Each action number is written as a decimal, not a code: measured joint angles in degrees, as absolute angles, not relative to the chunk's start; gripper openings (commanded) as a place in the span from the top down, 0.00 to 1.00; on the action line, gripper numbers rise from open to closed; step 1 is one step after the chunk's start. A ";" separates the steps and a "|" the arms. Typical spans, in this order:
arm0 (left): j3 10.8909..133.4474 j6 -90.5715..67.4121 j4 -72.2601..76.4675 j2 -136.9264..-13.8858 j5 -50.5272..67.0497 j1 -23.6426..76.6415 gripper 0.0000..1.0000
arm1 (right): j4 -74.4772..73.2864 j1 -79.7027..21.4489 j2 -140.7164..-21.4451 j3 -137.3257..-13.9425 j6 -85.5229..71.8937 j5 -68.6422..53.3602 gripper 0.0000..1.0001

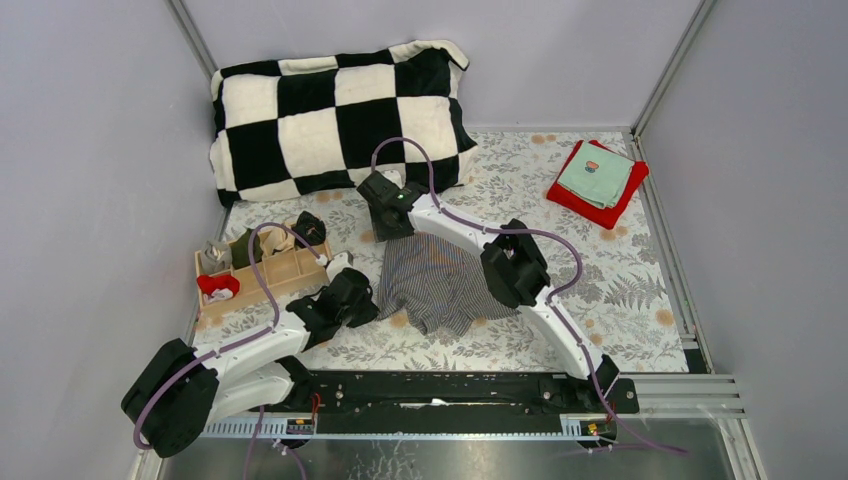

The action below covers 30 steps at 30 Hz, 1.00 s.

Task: Roll the underwear
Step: Fold the underwear at the center of the board.

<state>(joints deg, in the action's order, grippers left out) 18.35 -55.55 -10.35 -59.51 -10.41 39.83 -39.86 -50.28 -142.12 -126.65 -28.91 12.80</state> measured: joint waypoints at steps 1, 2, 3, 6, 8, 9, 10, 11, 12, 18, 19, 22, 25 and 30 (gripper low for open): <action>18.35 -55.57 -10.35 -59.51 -10.41 39.83 1.00 | -39.68 -50.39 -141.80 -126.65 -28.84 12.80 0.48; 18.35 -55.57 -10.35 -59.51 -10.41 39.83 1.00 | -39.51 -50.50 -141.51 -126.65 -28.75 12.80 0.48; 18.35 -55.57 -10.35 -59.51 -10.41 39.83 1.00 | -39.35 -50.61 -141.23 -126.65 -28.71 12.75 0.48; 18.35 -55.57 -10.35 -59.51 -10.41 39.83 1.00 | -38.92 -50.89 -140.70 -126.65 -28.69 12.53 0.48; 18.35 -55.55 -10.35 -59.51 -10.41 39.83 1.00 | -38.65 -51.03 -140.64 -126.67 -28.64 12.45 0.48; 18.35 -55.57 -10.35 -59.51 -10.41 39.83 1.00 | -38.68 -51.03 -140.64 -126.67 -28.58 12.43 0.49; 18.35 -55.57 -10.35 -59.51 -10.41 39.83 1.00 | -38.70 -51.05 -140.64 -126.67 -28.53 12.43 0.49; 18.35 -55.57 -10.35 -59.51 -10.41 39.83 1.00 | -38.70 -51.05 -140.64 -126.67 -28.47 12.43 0.49; 18.35 -55.57 -10.35 -59.51 -10.41 39.83 1.00 | -38.68 -51.05 -140.64 -126.67 -28.45 12.43 0.49; 18.35 -55.57 -10.35 -59.51 -10.41 39.83 1.00 | -38.48 -51.05 -141.53 -127.35 -27.97 12.43 0.51; 18.35 -55.57 -10.35 -59.51 -10.41 39.83 1.00 | -38.26 -51.05 -142.06 -127.70 -27.86 12.43 0.52; 18.35 -55.57 -10.35 -59.51 -10.41 39.83 1.00 | -38.15 -51.05 -143.81 -128.31 -27.51 12.43 0.53; 18.35 -55.55 -10.35 -59.48 -10.37 39.83 1.00 | -38.19 -51.11 -145.03 -128.90 -27.00 12.49 0.55; 18.35 -55.57 -10.37 -59.48 -10.31 39.83 1.00 | -38.30 -51.18 -145.45 -129.27 -26.46 12.93 0.70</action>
<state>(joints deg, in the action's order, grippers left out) 18.35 -55.57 -10.37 -59.48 -10.31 39.83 -38.30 -51.18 -145.45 -129.27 -26.46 12.93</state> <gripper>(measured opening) 0.004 0.403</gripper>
